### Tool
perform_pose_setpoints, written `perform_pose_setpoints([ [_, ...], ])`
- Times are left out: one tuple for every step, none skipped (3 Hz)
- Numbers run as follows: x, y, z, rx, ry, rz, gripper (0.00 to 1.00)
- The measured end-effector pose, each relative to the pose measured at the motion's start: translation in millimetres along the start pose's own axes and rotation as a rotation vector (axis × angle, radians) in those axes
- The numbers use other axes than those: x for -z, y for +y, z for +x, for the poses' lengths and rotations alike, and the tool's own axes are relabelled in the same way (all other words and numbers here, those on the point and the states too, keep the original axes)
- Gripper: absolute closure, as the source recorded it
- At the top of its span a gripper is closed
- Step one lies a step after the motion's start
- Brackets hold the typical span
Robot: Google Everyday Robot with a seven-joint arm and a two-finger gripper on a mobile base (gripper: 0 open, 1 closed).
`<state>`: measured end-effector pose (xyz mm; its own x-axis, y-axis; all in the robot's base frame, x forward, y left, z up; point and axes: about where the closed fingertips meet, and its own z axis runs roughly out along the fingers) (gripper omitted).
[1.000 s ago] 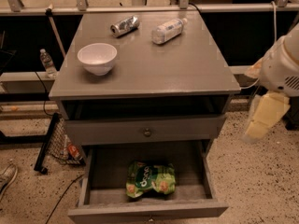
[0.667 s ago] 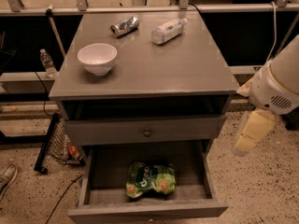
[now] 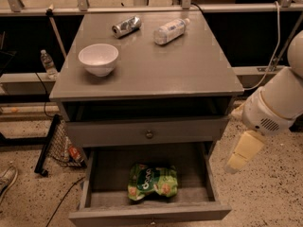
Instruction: Pick green rice chip bag from middle drawer and place on counter
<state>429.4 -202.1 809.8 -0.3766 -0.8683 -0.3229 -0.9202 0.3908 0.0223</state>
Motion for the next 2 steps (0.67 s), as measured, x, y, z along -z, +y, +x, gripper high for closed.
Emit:
perform_pose_setpoints([
  [-24, -7, 9, -0.02, -0.039, 0.005, 0.0],
  [-68, -17, 15, -0.047, -0.101, -0.005, 0.0],
])
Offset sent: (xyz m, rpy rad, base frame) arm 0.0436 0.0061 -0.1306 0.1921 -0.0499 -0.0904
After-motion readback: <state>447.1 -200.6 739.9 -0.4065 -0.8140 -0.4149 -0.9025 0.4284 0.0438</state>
